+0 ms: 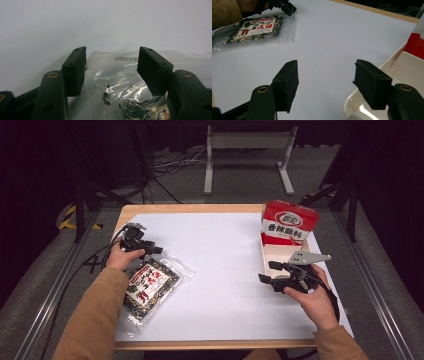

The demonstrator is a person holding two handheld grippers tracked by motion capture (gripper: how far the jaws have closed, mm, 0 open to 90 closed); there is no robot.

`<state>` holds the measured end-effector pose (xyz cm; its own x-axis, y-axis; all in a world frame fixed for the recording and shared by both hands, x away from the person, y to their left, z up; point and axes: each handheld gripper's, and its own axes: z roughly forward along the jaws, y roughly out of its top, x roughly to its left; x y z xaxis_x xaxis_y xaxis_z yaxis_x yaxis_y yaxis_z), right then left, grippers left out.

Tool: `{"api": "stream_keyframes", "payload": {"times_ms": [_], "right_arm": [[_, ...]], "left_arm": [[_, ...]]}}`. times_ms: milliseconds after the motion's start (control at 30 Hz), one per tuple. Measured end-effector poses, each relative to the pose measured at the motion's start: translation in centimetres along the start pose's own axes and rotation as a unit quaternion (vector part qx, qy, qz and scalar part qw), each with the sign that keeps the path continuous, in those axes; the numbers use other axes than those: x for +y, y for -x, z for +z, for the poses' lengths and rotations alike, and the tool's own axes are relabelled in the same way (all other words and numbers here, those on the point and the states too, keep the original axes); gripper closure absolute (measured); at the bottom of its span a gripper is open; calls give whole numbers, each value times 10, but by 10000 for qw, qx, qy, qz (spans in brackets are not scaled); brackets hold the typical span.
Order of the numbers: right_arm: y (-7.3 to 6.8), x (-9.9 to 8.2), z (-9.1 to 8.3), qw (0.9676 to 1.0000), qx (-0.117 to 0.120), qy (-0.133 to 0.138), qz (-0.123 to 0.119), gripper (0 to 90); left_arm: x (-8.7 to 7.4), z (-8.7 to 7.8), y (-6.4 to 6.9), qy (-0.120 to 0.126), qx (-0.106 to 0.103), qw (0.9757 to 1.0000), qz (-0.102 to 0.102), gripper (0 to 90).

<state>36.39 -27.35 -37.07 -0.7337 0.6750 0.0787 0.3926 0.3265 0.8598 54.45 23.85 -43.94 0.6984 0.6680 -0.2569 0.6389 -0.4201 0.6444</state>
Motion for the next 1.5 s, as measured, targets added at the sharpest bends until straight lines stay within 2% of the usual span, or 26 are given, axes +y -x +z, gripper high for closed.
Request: {"api": "stream_keyframes", "payload": {"times_ms": [33, 67, 100, 133, 200, 300, 367, 533, 667, 767, 867, 1000, 1133, 1333, 1500], "right_arm": [[0, 0, 0, 10000, 8, 4, -10, 356], [0, 0, 0, 10000, 9, 7, -8, 356], [0, 0, 0, 10000, 21, 14, -1, 356], [0, 0, 0, 10000, 21, 14, -1, 356], [0, 0, 0, 10000, 22, 14, -1, 356], [0, 0, 0, 10000, 17, 6, -8, 356], [-1, 0, 1, 10000, 26, -1, -11, 356], [0, 0, 1, 10000, 15, -4, -2, 355], [0, 0, 1, 10000, 21, -6, 2, 356], [-1, 0, 2, 10000, 17, -8, -7, 356], [-1, 0, 2, 10000, 30, 0, -12, 365], [-5, 1, 3, 9998, 106, -133, 65, 492], [-10, 3, 8, 9996, 221, -175, 58, 511], [-17, 7, 15, 9994, 320, -131, -8, 509], [-24, 11, 19, 9991, 412, -121, -21, 514]], "left_arm": [[0, 0, 0, -14, 18, 10000, 55, 456], [0, 0, 1, -33, 31, 9999, 90, 493], [-1, 2, 2, -158, 106, 9997, 138, 539], [-1, 2, 2, -191, 171, 9995, 206, 539], [-1, 2, 3, -188, 322, 9988, 315, 592], [-1, 2, 4, -232, 443, 9981, 371, 662], [0, 1, 6, -332, 477, 9976, 386, 760], [1, -3, 8, -364, 389, 9979, 379, 900], [2, -6, 9, -392, 416, 9973, 461, 900], [3, -11, 11, -321, 408, 9978, 419, 900], [5, -19, 13, -150, 320, 9987, 369, 900], [8, -35, 17, 167, 133, 9994, 262, 900], [10, -44, 20, 311, 75, 9992, 238, 900], [12, -66, 30, 581, 35, 9981, 221, 900], [22, -86, 45, 811, -39, 9956, 459, 900]]}}
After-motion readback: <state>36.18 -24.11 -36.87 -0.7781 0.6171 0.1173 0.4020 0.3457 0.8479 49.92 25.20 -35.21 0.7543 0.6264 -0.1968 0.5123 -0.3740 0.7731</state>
